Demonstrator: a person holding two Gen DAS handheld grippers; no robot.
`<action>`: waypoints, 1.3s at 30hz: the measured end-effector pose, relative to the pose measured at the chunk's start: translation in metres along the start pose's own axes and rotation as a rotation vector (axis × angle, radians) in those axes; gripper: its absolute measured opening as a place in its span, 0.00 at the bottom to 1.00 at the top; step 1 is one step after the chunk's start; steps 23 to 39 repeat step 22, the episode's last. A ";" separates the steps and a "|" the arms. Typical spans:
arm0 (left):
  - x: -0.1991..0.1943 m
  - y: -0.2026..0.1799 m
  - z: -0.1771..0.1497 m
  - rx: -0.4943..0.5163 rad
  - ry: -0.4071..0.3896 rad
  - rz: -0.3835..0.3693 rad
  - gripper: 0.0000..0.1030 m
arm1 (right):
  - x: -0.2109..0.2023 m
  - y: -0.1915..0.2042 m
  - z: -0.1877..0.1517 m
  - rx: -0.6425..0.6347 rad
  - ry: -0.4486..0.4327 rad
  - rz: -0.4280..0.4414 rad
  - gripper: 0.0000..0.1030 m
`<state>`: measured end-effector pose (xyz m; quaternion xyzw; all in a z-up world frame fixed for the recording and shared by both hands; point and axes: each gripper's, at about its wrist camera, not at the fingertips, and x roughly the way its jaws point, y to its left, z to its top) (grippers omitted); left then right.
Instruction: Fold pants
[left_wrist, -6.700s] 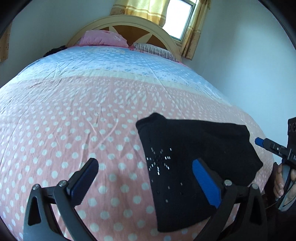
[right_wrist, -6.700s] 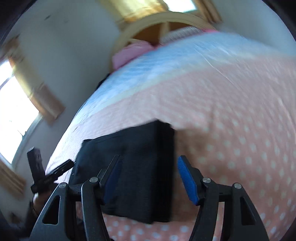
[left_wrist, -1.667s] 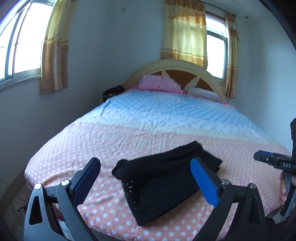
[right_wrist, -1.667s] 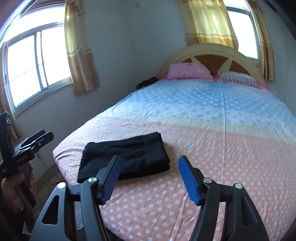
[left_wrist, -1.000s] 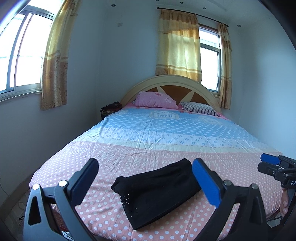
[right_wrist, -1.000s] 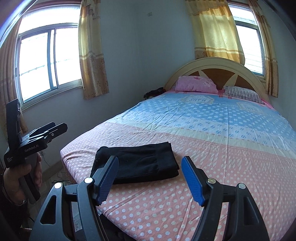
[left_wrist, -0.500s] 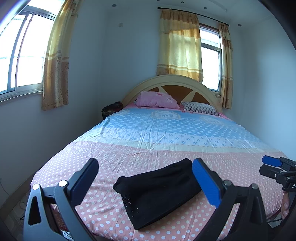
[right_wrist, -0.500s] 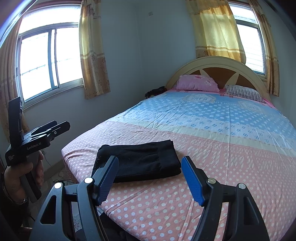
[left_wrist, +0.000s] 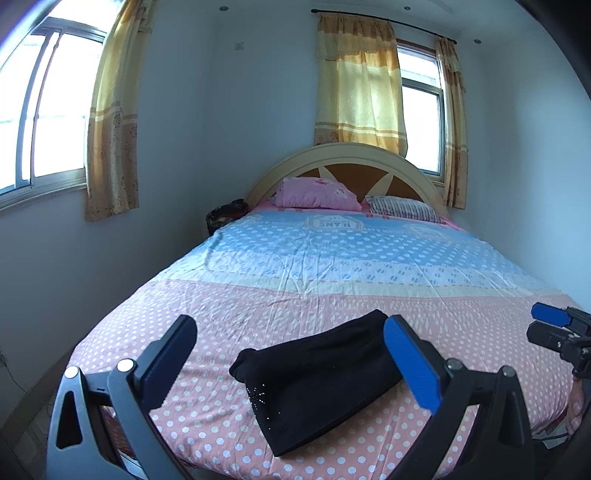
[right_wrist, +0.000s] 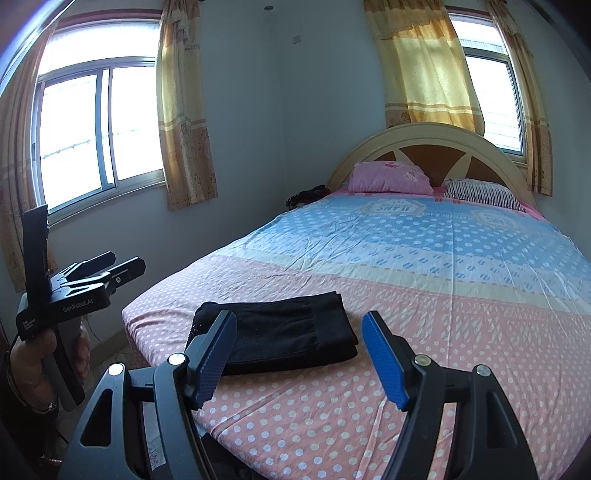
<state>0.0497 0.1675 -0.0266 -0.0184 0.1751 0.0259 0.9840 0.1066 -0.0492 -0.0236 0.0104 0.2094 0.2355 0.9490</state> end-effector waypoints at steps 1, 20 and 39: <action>0.000 -0.001 0.000 0.003 -0.002 0.001 1.00 | -0.001 0.000 0.000 0.000 -0.004 0.000 0.69; 0.007 -0.006 -0.006 0.040 0.016 0.038 1.00 | 0.006 0.004 -0.007 -0.011 0.030 0.008 0.69; 0.007 -0.007 -0.008 0.047 0.015 0.042 1.00 | 0.005 0.002 -0.008 -0.007 0.027 0.006 0.69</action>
